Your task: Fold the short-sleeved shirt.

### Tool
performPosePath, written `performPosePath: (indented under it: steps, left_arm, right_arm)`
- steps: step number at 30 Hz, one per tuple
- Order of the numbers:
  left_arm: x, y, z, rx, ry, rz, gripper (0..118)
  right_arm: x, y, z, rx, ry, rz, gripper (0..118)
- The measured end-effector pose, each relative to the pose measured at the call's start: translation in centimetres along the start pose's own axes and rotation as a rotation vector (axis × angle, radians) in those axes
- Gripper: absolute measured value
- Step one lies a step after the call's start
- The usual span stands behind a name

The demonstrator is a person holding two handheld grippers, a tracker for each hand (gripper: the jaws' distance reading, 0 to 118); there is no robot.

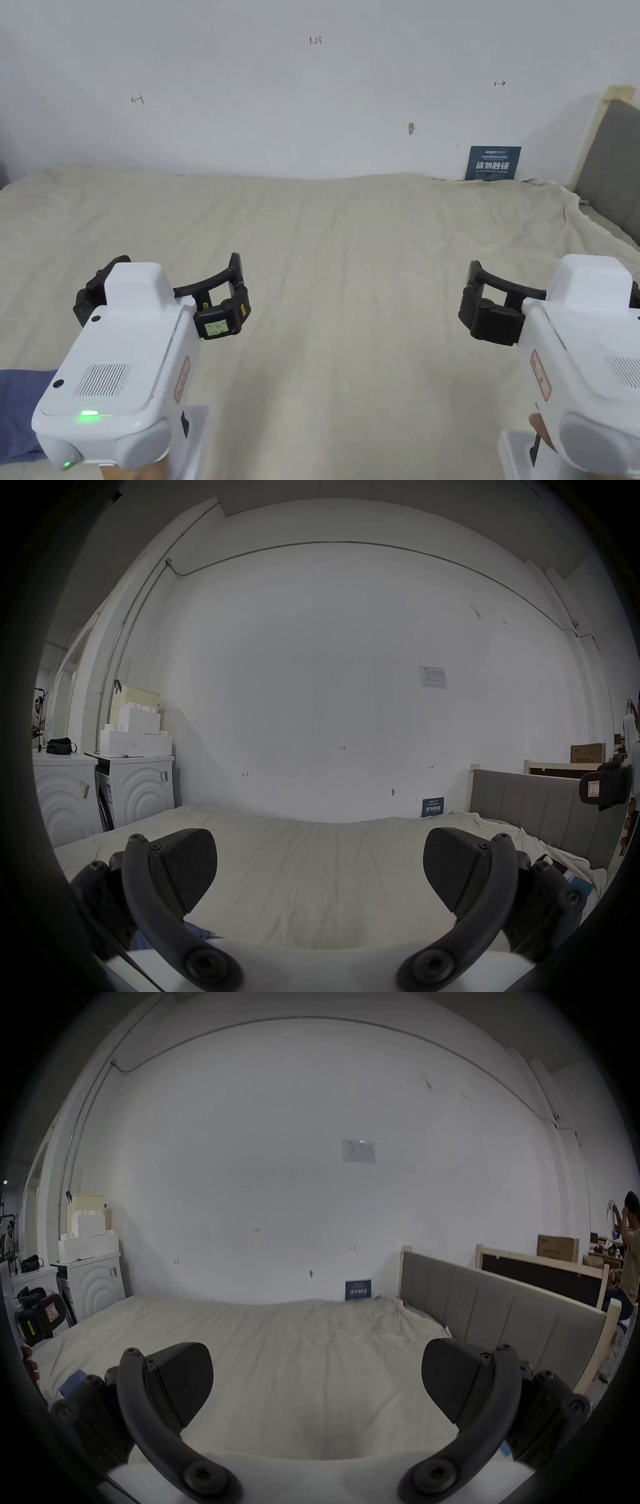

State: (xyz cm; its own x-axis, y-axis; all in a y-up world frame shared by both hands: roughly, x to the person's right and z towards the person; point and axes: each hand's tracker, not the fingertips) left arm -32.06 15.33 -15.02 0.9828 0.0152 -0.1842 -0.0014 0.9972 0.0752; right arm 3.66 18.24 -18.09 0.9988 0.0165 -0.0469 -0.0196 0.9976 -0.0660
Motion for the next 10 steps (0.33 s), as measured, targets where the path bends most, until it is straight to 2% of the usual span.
performPosePath:
  steps: [10]
  left_arm:
    - [0.08, -0.01, 0.12, 0.012, 0.006, 0.000, 118]
  right_arm:
    - [-0.17, 0.22, 0.77, 0.074, 0.021, 0.002, 118]
